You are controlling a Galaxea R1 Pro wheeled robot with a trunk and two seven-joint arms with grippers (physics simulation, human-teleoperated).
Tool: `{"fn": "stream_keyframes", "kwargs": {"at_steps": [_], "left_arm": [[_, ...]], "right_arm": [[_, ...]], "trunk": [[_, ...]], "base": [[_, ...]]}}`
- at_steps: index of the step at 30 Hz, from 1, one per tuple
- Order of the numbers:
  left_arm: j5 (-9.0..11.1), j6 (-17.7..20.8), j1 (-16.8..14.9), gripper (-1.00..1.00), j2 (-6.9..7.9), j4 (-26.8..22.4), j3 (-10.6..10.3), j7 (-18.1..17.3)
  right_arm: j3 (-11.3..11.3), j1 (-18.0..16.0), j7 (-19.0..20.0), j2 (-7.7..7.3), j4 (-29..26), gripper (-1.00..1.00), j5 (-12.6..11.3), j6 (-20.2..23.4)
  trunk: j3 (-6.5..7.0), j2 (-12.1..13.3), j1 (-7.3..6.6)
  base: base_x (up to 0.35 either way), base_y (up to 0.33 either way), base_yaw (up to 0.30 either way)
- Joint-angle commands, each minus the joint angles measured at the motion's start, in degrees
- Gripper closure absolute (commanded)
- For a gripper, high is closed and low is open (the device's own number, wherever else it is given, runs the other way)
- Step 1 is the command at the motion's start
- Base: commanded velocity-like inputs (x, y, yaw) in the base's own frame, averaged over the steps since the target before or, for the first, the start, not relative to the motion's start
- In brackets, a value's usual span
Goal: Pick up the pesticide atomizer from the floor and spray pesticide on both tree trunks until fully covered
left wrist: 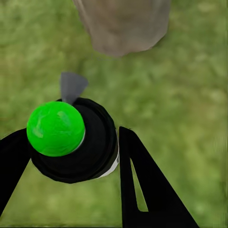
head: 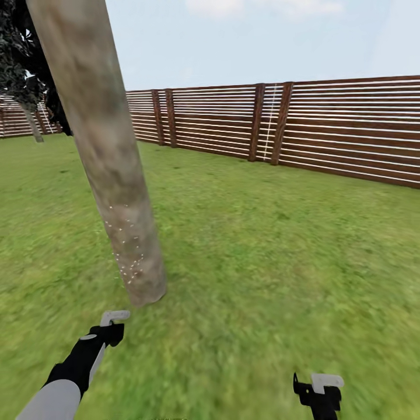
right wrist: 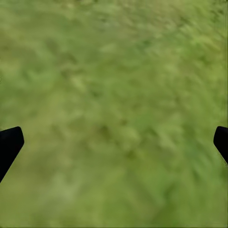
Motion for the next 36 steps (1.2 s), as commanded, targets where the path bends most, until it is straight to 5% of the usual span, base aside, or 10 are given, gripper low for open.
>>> {"fn": "stream_keyframes", "kwargs": {"at_steps": [1,17,25,36], "left_arm": [[0.0,0.0,0.0,1.00,-0.01,0.0,0.0,0.0],[0.0,0.0,0.0,1.00,0.07,0.0,0.0,0.0],[0.0,0.0,0.0,1.00,0.07,0.0,0.0,0.0],[0.0,0.0,0.0,1.00,0.07,0.0,0.0,0.0]], "right_arm": [[0.0,0.0,0.0,0.00,0.0,-1.00,0.0,0.0],[0.0,0.0,0.0,0.00,0.0,-1.00,0.0,0.0],[0.0,0.0,0.0,0.00,0.0,-1.00,0.0,0.0],[0.0,0.0,0.0,0.00,0.0,-1.00,0.0,0.0]], "trunk": [[0.00,0.0,0.00],[0.00,0.0,0.00],[0.00,0.0,0.00],[0.00,0.0,0.00]], "base": [[0.000,-0.273,0.277],[0.010,-0.273,0.086],[0.219,-0.203,0.251],[0.295,-0.119,0.013]]}}
